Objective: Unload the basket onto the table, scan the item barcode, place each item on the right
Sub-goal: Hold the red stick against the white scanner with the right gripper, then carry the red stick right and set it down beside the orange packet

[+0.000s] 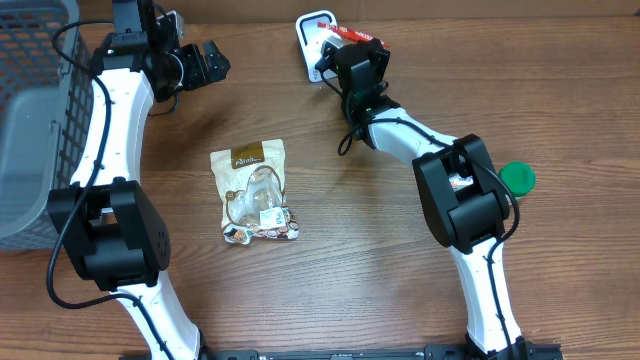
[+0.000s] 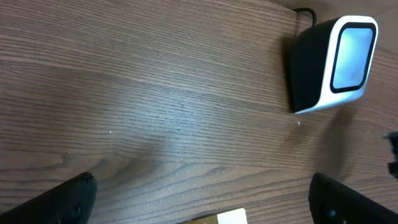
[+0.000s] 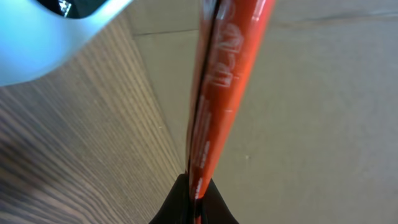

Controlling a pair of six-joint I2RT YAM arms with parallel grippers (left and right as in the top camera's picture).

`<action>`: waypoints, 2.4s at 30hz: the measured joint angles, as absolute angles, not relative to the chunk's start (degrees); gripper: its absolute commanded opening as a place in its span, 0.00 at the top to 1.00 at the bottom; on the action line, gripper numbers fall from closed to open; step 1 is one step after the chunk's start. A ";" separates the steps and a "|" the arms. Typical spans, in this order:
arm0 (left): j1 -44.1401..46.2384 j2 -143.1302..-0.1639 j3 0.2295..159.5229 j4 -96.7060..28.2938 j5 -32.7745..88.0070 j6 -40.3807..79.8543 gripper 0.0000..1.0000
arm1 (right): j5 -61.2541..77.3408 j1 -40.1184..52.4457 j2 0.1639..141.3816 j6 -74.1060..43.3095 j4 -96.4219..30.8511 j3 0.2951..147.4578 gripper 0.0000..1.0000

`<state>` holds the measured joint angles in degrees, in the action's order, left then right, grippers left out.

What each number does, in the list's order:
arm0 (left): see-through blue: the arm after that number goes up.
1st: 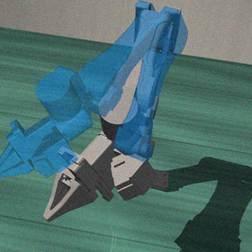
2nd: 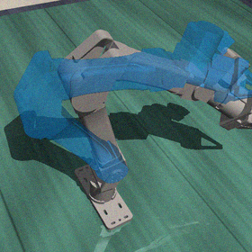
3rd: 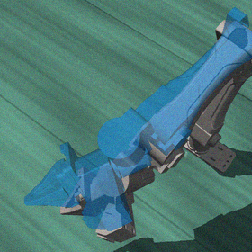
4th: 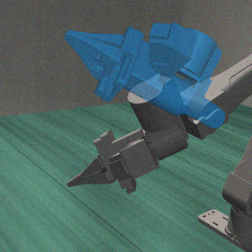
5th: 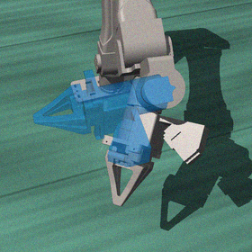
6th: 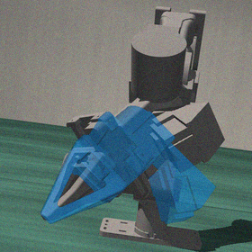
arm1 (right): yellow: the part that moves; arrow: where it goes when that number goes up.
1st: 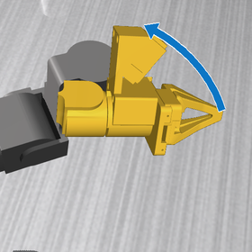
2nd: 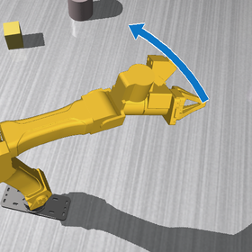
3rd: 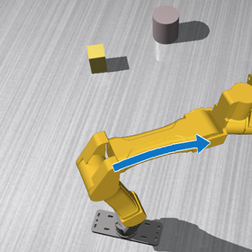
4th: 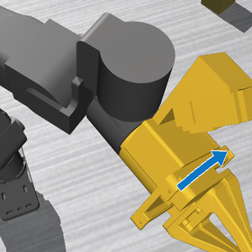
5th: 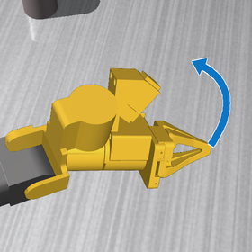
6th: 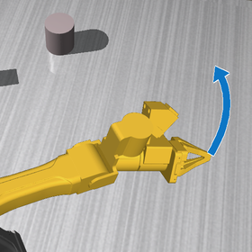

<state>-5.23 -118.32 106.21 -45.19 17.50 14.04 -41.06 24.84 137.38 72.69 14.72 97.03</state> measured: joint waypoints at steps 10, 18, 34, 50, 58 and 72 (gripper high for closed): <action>-5.23 -118.32 106.21 -45.19 17.50 14.04 0.00 | -41.52 24.86 138.61 77.97 17.17 97.06 0.96; -5.23 -118.32 106.21 -45.19 17.50 14.04 0.00 | -41.28 25.28 139.46 83.11 19.46 97.06 0.97; -5.23 -118.32 106.21 -45.19 17.50 14.04 0.00 | -40.91 26.04 142.04 84.23 15.75 97.08 0.97; -5.23 -118.32 106.21 -45.19 17.50 14.04 0.00 | -40.51 26.02 142.06 84.64 18.33 97.19 0.97; -5.23 -118.32 106.21 -45.19 17.50 14.04 0.00 | -42.48 26.72 142.04 82.81 19.00 97.19 0.96; -5.23 -118.32 106.21 -45.19 17.50 14.04 0.00 | -41.74 32.49 121.99 56.05 -17.61 97.32 0.96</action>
